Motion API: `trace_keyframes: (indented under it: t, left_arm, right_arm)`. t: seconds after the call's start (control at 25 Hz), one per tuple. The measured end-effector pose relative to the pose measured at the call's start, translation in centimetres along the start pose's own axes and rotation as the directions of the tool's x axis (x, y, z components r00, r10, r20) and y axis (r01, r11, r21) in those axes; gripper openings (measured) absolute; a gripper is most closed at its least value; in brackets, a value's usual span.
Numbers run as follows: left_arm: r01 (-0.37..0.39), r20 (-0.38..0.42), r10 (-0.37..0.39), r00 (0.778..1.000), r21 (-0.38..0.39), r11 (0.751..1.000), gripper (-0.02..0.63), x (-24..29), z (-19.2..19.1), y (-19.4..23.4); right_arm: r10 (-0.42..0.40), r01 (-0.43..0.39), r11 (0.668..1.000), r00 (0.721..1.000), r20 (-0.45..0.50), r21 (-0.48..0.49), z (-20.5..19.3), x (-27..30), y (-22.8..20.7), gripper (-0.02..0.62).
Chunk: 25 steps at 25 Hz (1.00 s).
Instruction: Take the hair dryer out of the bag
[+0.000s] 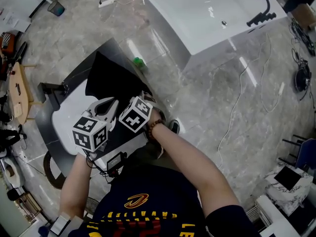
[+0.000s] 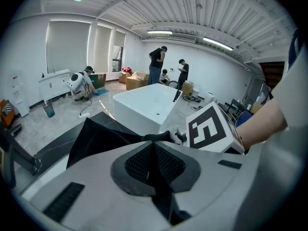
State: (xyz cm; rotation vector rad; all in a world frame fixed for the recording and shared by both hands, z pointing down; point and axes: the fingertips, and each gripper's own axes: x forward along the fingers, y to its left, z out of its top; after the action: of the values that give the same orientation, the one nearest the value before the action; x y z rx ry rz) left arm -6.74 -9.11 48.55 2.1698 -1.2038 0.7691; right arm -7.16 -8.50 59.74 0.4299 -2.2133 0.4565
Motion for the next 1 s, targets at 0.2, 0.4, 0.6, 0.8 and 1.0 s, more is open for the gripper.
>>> trace_keyframes:
  t: [0.2, 0.4, 0.6, 0.8, 1.0]
  left_arm:
    - [0.003, 0.005, -0.003, 1.000, -0.013, 1.000, 0.014, 0.0, -0.1, 0.3]
    - [-0.006, 0.031, 0.010, 0.999, -0.097, 0.995, 0.014, -0.3, -0.4, 1.7]
    - [0.030, 0.062, -0.018, 0.998, -0.202, 0.979, 0.014, -0.4, -1.3, 2.3]
    - [0.079, 0.084, -0.056, 0.995, -0.290, 0.954, 0.015, -0.2, -2.4, 2.3]
    - [0.086, 0.078, -0.065, 0.995, -0.302, 0.949, 0.014, 0.0, -2.8, 1.9]
  right_arm:
    - [0.008, -0.011, 0.999, 0.997, -0.074, -0.042, 0.5, 1.0, -0.2, 0.196]
    - [-0.021, 0.021, 1.000, 0.990, -0.137, -0.008, 0.4, 1.1, -0.4, 0.196]
    - [-0.049, 0.052, 0.999, 0.988, -0.146, 0.014, 0.3, 1.4, -0.3, 0.196]
    - [-0.007, 0.008, 1.000, 0.992, -0.129, 0.006, 0.5, 1.9, 0.1, 0.199]
    - [-0.009, 0.010, 1.000, 0.996, -0.085, 0.010, 0.7, 1.4, 0.1, 0.204]
